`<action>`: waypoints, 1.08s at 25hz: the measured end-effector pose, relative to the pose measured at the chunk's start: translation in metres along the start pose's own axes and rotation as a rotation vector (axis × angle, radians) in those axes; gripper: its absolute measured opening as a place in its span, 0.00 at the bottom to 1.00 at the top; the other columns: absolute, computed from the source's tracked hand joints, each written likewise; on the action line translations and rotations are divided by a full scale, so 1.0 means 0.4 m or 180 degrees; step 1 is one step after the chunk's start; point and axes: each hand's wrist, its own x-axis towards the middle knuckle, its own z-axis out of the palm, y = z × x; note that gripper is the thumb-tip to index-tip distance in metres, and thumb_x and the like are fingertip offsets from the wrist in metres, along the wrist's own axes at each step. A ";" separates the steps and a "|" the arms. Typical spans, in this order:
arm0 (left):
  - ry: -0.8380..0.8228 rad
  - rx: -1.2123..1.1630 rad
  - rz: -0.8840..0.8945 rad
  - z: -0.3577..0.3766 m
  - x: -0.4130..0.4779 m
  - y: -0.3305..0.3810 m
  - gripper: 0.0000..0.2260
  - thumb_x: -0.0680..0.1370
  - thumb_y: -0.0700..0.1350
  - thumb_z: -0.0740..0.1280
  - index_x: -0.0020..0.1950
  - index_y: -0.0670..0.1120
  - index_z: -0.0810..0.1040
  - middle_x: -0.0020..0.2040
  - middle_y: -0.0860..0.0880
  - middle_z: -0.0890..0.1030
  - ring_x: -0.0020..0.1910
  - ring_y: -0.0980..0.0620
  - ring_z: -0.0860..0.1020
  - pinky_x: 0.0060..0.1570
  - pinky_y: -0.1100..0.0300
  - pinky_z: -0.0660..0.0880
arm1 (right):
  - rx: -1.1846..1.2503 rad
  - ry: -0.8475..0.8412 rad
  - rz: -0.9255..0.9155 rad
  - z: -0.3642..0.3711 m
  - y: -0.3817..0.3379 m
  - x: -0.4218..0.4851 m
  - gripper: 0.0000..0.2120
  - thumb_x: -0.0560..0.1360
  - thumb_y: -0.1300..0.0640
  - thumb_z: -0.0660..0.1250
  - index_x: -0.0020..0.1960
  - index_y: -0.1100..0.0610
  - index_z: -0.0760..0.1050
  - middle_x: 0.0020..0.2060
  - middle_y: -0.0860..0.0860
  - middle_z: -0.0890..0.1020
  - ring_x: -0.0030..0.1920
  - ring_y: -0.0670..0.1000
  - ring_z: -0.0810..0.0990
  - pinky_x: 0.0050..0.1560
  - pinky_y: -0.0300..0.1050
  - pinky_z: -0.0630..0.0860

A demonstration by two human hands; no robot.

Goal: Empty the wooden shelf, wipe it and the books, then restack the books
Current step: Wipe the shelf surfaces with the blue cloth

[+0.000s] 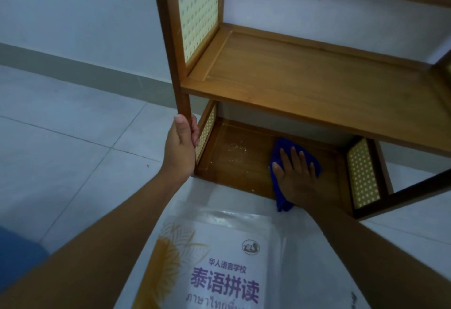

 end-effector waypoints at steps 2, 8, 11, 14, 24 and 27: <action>0.0047 -0.0016 -0.0055 0.003 -0.003 0.004 0.31 0.66 0.78 0.47 0.38 0.50 0.67 0.30 0.53 0.65 0.32 0.51 0.65 0.36 0.55 0.65 | -0.0035 0.0177 0.0236 0.010 -0.009 -0.020 0.33 0.79 0.37 0.36 0.79 0.52 0.47 0.78 0.55 0.45 0.77 0.57 0.42 0.75 0.58 0.41; 0.0073 -0.0012 -0.0069 0.006 -0.002 0.004 0.31 0.65 0.78 0.47 0.37 0.50 0.67 0.30 0.51 0.65 0.31 0.51 0.65 0.34 0.58 0.64 | 0.0112 -0.0728 -0.0222 0.001 -0.172 0.005 0.33 0.79 0.36 0.39 0.78 0.51 0.37 0.77 0.52 0.34 0.76 0.53 0.32 0.72 0.58 0.32; 0.0048 0.0018 -0.0047 0.004 0.000 0.005 0.32 0.66 0.77 0.46 0.38 0.49 0.67 0.30 0.51 0.65 0.31 0.52 0.65 0.33 0.61 0.65 | 0.0025 -0.1061 -0.0634 0.004 -0.249 0.020 0.33 0.79 0.36 0.40 0.77 0.49 0.33 0.75 0.51 0.30 0.75 0.52 0.29 0.71 0.58 0.29; 0.0011 0.0072 0.0007 0.001 -0.001 0.003 0.31 0.68 0.76 0.45 0.38 0.49 0.67 0.31 0.51 0.65 0.32 0.51 0.66 0.34 0.62 0.66 | -0.0112 -0.1172 -0.1055 -0.002 -0.245 0.012 0.31 0.80 0.36 0.42 0.77 0.46 0.33 0.75 0.49 0.30 0.74 0.51 0.29 0.71 0.57 0.30; -0.0071 0.0183 -0.0061 -0.005 -0.001 0.010 0.33 0.66 0.78 0.44 0.38 0.48 0.65 0.31 0.51 0.65 0.33 0.48 0.65 0.36 0.55 0.65 | -0.0129 -0.0982 -0.0291 -0.014 -0.077 -0.031 0.34 0.79 0.35 0.42 0.78 0.50 0.35 0.77 0.50 0.35 0.76 0.52 0.34 0.73 0.57 0.35; -0.0114 0.0161 -0.0067 -0.007 0.001 0.009 0.34 0.66 0.78 0.45 0.39 0.47 0.66 0.31 0.51 0.65 0.33 0.48 0.65 0.35 0.54 0.64 | 0.0282 -0.0804 0.0019 -0.014 -0.161 0.018 0.37 0.78 0.33 0.41 0.78 0.52 0.38 0.77 0.52 0.35 0.76 0.54 0.34 0.74 0.60 0.34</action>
